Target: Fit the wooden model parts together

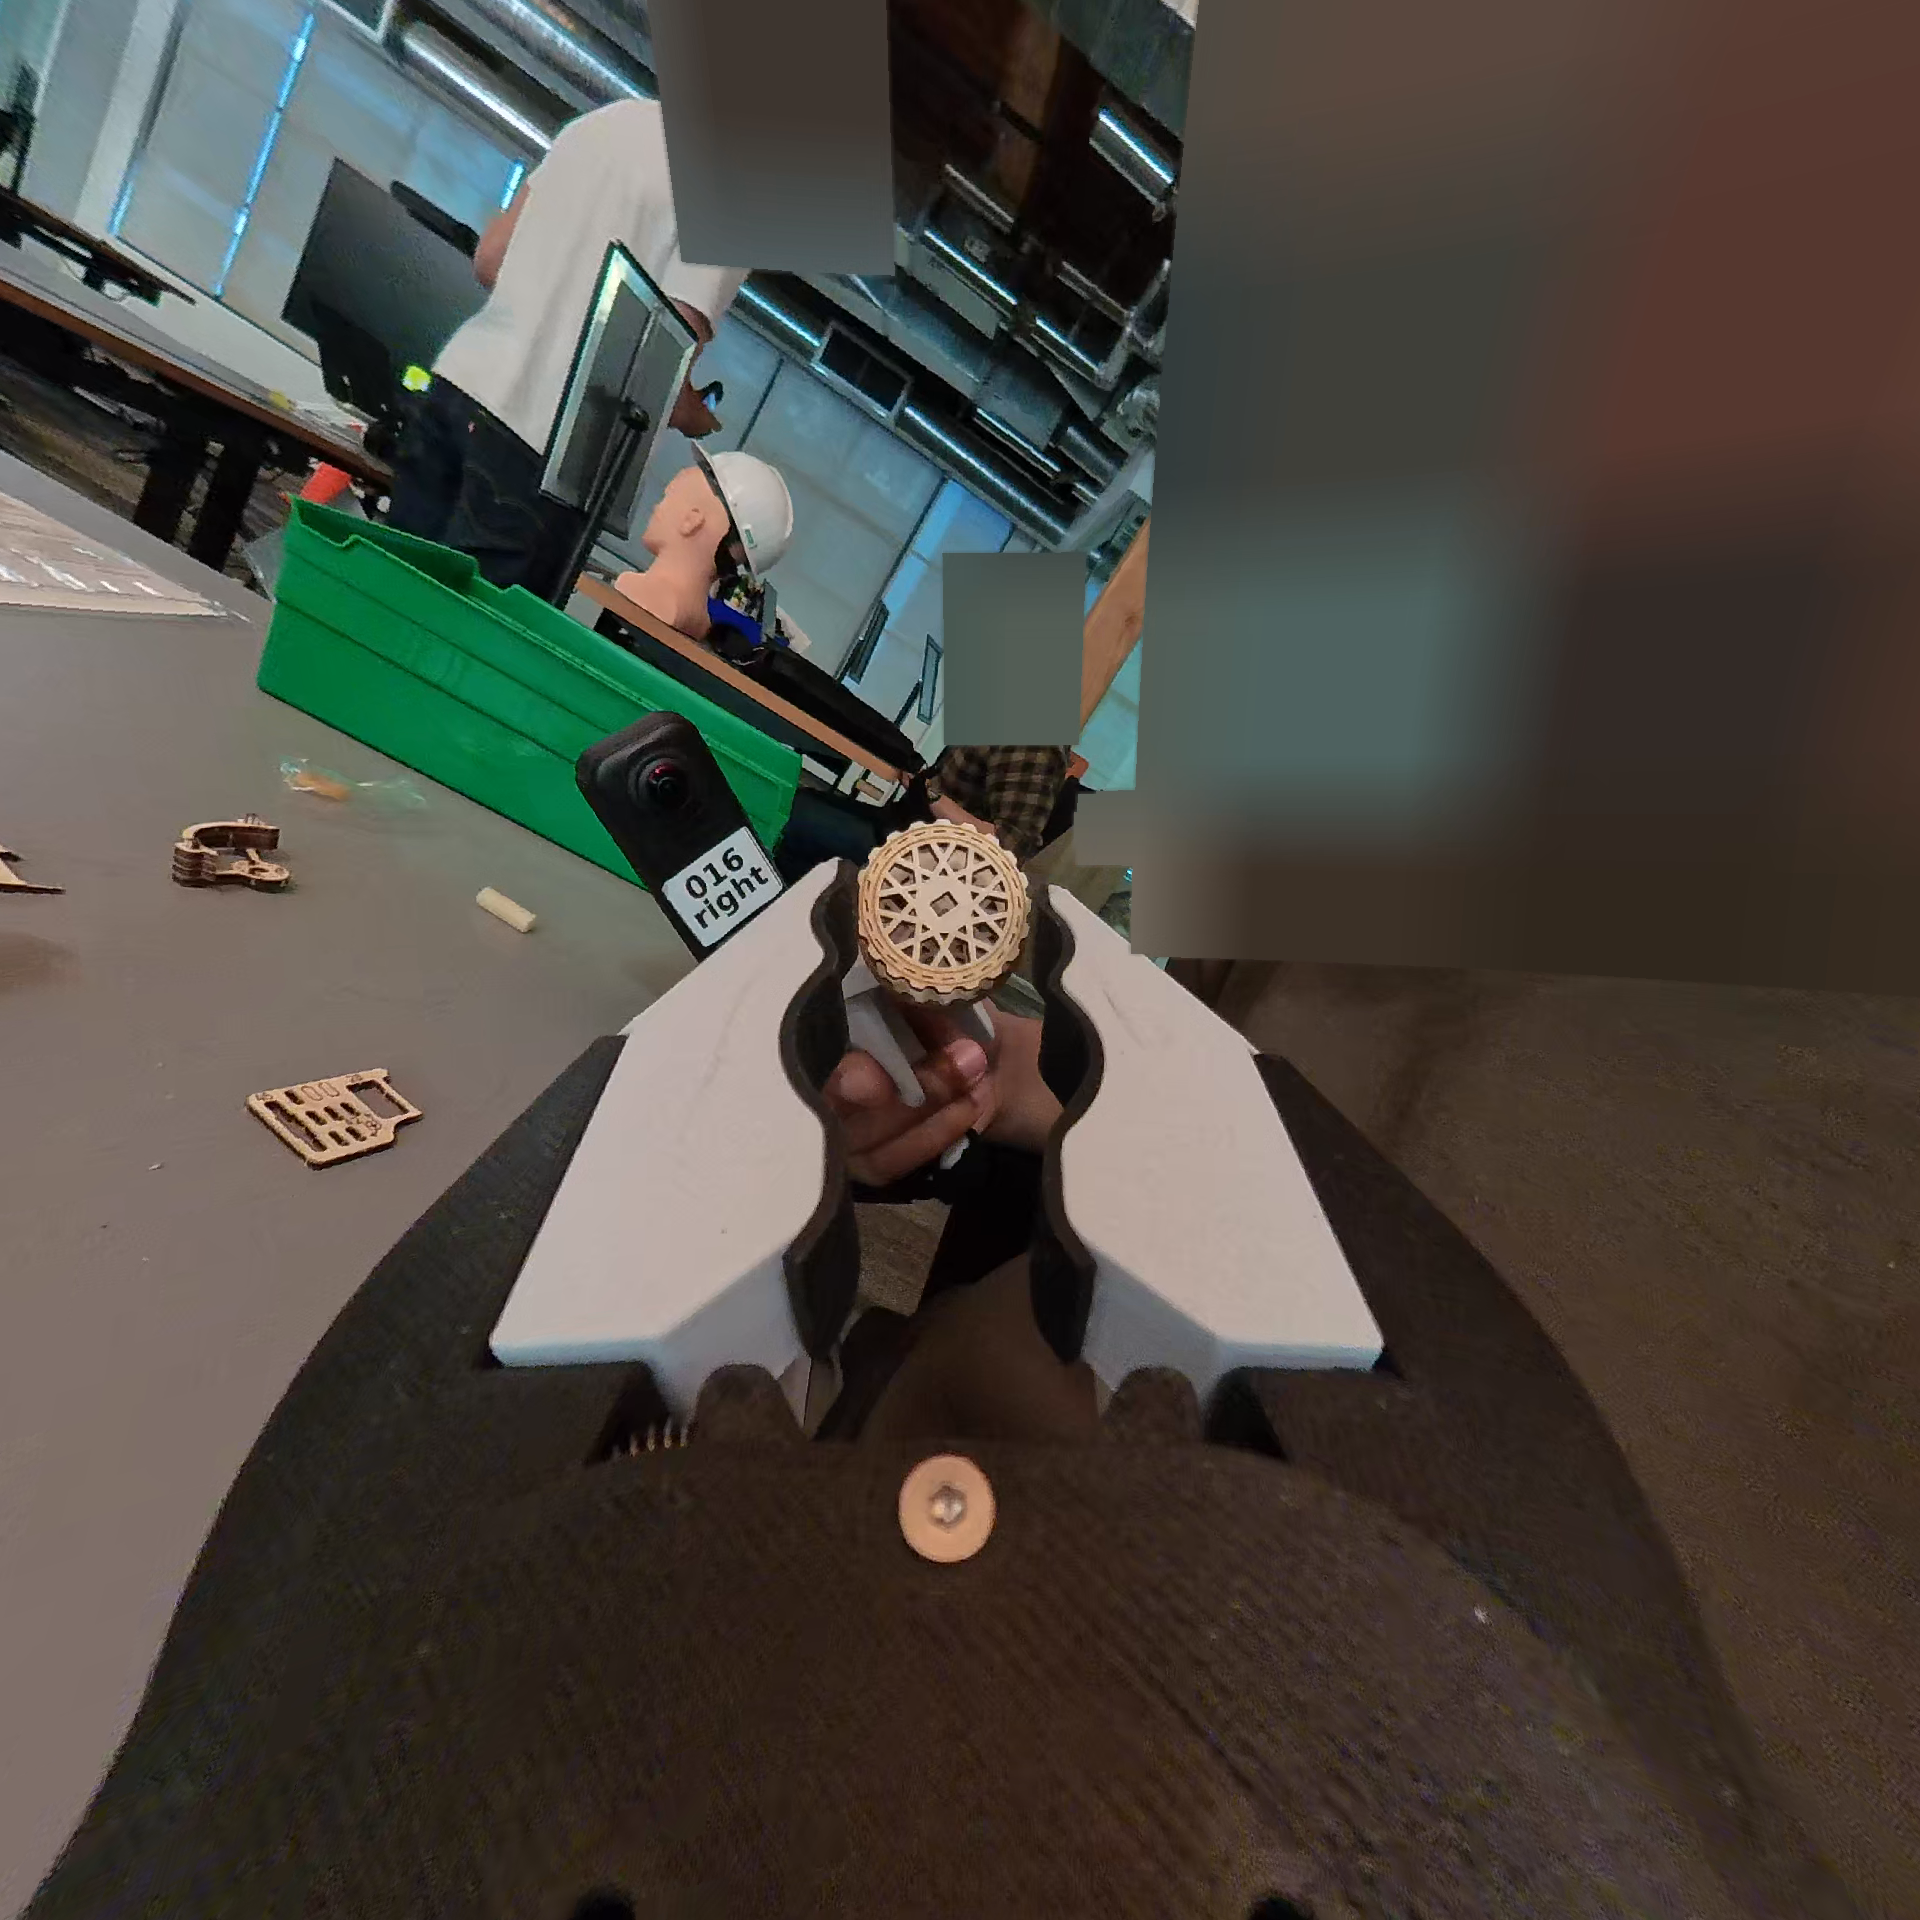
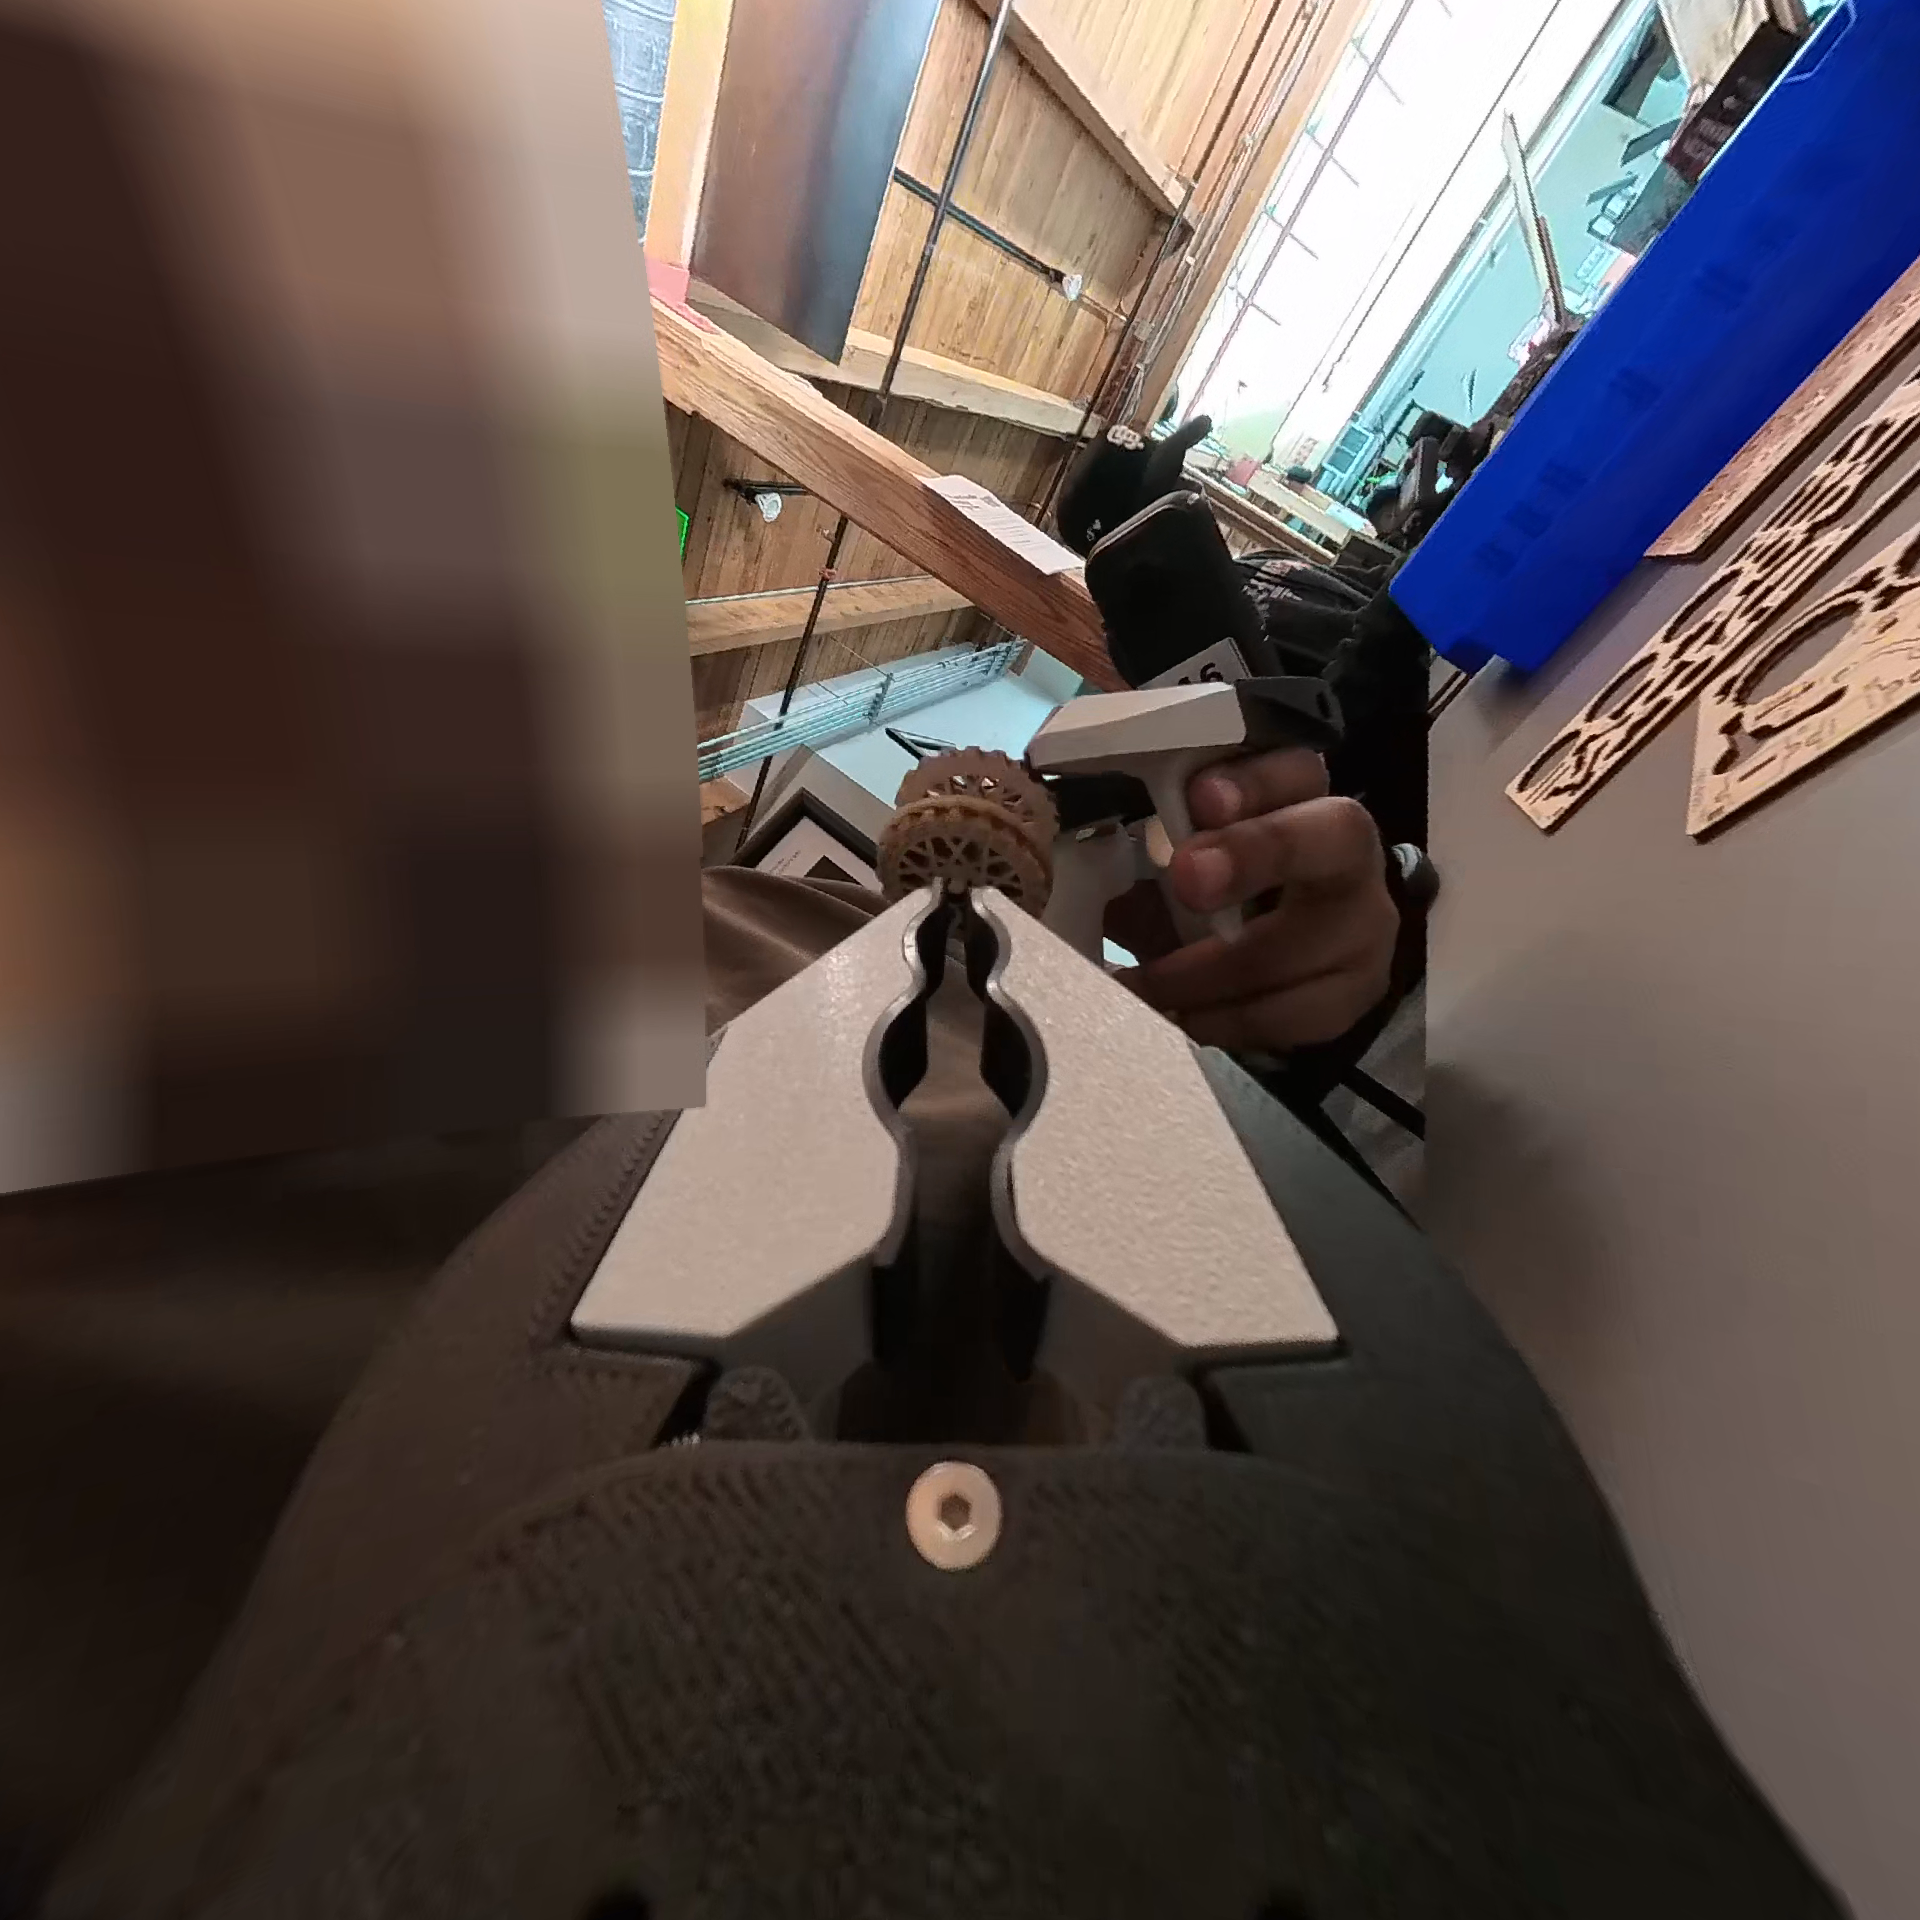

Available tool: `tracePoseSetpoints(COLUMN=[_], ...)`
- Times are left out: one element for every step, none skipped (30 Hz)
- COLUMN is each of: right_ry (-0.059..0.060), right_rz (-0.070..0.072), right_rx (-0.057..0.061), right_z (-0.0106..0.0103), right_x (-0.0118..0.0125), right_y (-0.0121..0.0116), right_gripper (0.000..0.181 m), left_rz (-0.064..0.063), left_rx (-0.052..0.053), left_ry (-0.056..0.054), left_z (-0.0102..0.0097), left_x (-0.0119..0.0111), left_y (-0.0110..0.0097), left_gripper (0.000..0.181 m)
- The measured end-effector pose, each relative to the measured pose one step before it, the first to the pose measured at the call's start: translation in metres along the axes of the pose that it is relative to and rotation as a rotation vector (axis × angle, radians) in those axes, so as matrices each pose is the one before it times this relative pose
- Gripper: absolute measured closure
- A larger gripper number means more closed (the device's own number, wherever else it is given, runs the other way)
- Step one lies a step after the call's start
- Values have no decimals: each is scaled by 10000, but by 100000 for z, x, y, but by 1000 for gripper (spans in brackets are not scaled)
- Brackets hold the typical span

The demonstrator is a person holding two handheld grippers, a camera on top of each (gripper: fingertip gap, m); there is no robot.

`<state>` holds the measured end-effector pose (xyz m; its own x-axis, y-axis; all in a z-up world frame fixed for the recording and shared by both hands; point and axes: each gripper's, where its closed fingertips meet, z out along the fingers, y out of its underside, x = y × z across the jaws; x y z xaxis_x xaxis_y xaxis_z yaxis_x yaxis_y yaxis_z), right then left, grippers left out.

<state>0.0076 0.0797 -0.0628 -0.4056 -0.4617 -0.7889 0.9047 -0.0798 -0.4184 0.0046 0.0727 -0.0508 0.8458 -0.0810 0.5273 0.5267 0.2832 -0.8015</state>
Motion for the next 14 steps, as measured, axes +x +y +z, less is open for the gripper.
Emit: tracePoseSetpoints(right_ry=[-40, -47, -47, -47, -35, -2, 19, 32, 50, 35, 14, 7, 29, 64], right_rz=[49, 62, 63, 46, 21, 1, -13, -8, -8, -3, 11, 25, 24, 5], right_rx=[94, 79, 43, 23, 12, -10, -8, 9, 35, 42, 47, 37, 26, 15], right_z=[-14, -30, -3, 22, 39, 44, 32, -3, -21, -35, -34, -4, 14, 17], right_x=[-8, 4, 11, -11, -19, 6, 27, 46, 76, 64, 53, 47, 94, 152], right_y=[-106, -83, -37, 3, 8, 33, 24, -13, -54, -56, -74, -48, -28, 6], right_gripper=[181, 181, 181, 181, 181, 181, 181, 181, 181, 181, 181, 181, 181, 181], left_rz=[1, 15, 5, -21, -50, -65, -65, -72, -75, -60, -61, -88, -101, -136], left_rx=[-7, -10, 11, 33, 51, 67, 68, 51, 45, 49, 50, 46, 68, 71], left_ry=[4, -8, -1, 12, 19, 15, 7, 22, 26, 8, -3, 12, 33, 40], left_z=[-25, -20, 15, 7, -9, -23, -19, -8, 8, 0, -4, -16, -40, -43], left_x=[15, 13, 20, 30, 16, -20, -42, -22, -2, -29, -42, -31, -11, -11], left_y=[9, 32, 4, -27, -43, -63, -46, -31, -20, -24, -12, -21, -70, -78], left_gripper=[151, 151, 151, 151, 150, 151, 150, 150, 150, 151, 150, 150, 150, 150])
